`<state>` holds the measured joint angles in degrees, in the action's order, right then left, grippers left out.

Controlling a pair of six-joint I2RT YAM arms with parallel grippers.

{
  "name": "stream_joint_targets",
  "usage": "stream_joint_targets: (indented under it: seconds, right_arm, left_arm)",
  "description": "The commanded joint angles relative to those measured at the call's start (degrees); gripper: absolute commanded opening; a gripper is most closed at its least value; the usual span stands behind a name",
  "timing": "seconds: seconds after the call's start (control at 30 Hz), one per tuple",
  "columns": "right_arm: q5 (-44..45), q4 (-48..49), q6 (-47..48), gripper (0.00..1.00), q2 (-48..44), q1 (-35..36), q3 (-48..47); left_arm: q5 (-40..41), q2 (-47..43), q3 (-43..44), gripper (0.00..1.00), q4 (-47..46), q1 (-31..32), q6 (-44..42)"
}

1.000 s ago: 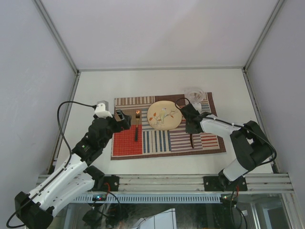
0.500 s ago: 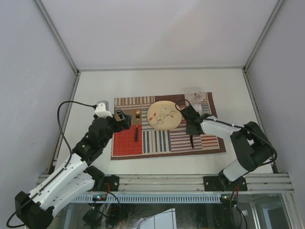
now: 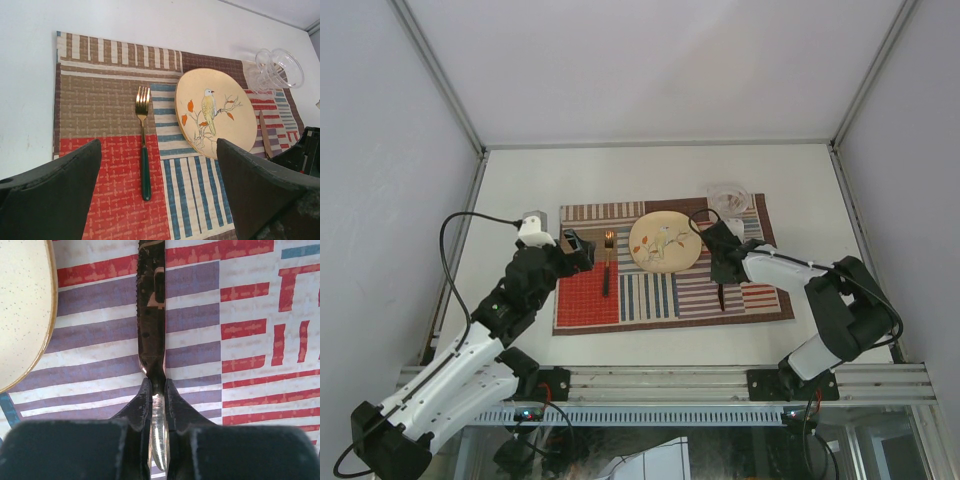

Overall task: Set the dinner table for one person
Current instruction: Adjust the knife on the napkin.

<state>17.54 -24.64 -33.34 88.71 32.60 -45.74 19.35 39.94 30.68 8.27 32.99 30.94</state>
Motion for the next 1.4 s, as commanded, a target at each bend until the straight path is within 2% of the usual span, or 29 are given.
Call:
stream_joint_targets:
  seconds: [0.0,0.27,0.57,1.37]
  right_arm:
    - [-0.9,1.6,0.5,0.00,-0.5,0.0,0.9]
    - [1.0,-1.9,3.5,0.00,-4.3,-2.0,-0.6]
    - [0.1,-3.3,8.1,0.00,-8.3,-8.0,-1.8]
    - [-3.8,0.8,7.9,0.00,3.3,-11.2,-7.9]
  left_arm:
    - [1.3,-1.2,-0.2,1.00,-0.6,0.1,0.1]
    - [1.5,-0.9,-0.5,0.99,-0.9,0.1,0.3]
    - [1.5,-0.6,-0.8,1.00,-1.3,-0.2,0.3]
    - [0.7,-0.9,-0.4,1.00,-1.3,-1.4,0.5]
